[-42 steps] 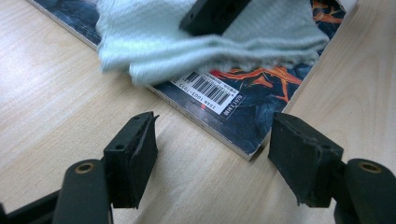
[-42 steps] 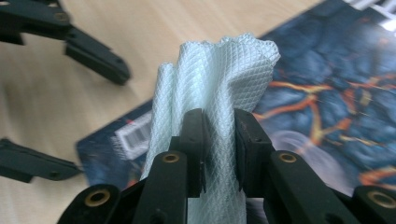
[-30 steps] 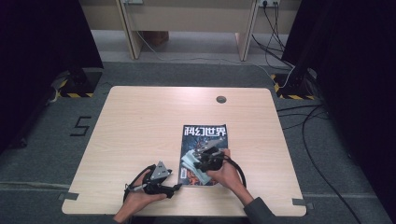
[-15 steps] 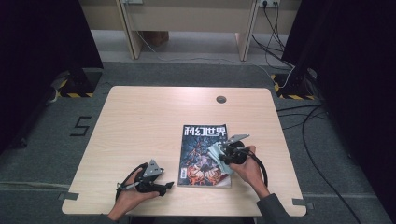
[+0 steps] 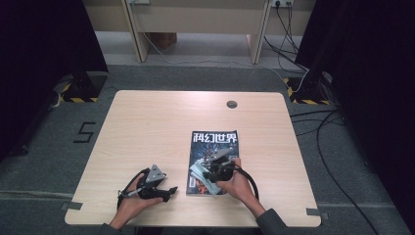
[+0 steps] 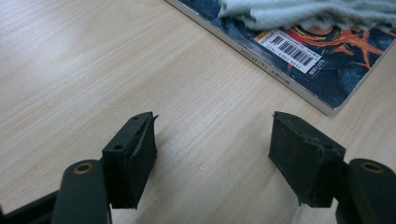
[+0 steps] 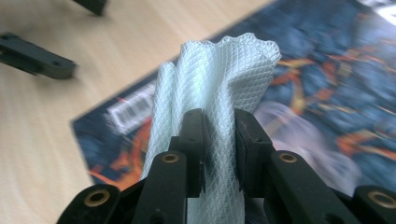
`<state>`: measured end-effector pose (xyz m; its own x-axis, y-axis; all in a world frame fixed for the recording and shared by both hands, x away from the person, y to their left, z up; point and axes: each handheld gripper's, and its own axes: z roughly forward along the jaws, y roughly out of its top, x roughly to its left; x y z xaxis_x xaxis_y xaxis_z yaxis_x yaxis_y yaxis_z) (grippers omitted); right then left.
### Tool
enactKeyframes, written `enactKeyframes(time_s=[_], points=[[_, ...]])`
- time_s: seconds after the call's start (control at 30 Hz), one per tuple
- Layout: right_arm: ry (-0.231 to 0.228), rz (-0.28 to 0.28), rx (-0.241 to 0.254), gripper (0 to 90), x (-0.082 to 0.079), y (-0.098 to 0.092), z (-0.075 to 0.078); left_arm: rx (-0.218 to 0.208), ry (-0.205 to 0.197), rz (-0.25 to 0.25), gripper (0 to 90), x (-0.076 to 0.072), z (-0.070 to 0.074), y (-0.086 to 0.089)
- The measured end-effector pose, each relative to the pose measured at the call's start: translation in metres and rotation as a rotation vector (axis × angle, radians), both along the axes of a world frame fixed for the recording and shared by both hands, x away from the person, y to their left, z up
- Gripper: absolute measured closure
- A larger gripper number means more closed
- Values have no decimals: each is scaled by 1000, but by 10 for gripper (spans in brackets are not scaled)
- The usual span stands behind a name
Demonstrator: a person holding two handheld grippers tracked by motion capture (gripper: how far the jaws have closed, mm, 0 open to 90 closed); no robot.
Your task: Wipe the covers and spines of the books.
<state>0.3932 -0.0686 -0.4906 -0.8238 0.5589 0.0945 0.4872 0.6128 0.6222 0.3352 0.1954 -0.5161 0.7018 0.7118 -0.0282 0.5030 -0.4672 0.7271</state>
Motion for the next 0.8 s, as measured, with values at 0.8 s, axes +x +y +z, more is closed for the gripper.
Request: enactKeyframes(time_s=[0.8], points=[[10,-227,-18,751,26,-89,4,-1,-1,2,306,-1,0,1]])
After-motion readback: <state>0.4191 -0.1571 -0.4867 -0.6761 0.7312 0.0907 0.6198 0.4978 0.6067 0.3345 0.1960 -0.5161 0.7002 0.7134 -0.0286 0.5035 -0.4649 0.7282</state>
